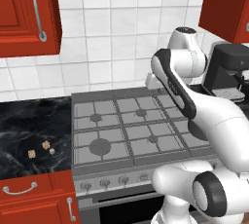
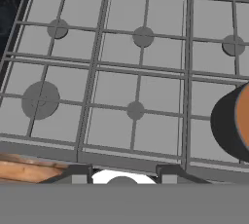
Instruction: Pick up the sugar cube(s) and place them in the saucepan with hot chocolate.
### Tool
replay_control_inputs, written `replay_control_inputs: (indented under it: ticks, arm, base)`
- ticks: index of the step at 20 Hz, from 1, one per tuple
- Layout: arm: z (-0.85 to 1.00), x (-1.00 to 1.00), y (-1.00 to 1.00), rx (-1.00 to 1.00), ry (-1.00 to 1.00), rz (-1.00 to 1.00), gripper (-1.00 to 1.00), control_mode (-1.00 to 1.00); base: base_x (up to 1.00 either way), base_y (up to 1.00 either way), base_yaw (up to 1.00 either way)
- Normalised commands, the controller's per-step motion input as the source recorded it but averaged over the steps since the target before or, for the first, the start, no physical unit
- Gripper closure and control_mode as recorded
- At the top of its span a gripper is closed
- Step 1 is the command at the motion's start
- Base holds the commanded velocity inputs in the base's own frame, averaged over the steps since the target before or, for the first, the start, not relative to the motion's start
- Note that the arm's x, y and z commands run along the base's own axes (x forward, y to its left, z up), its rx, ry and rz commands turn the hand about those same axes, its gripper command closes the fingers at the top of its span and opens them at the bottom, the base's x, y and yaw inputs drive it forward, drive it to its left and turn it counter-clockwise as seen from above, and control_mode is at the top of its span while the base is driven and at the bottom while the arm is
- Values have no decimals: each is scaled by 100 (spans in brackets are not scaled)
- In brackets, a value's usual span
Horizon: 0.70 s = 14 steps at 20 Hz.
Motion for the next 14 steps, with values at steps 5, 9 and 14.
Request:
replay_control_inputs:
  ticks: [5,9,14]
  arm:
    - [0,0,19,-2,-1,0,-100,-100]
    - [-10,-5,87,-8,-8,5,-100,-100]
    - [-27,-11,100,-8,0,12,-100,-100]
  base:
    - [0,0,0]
    - [0,0,0]
    - [0,0,0]
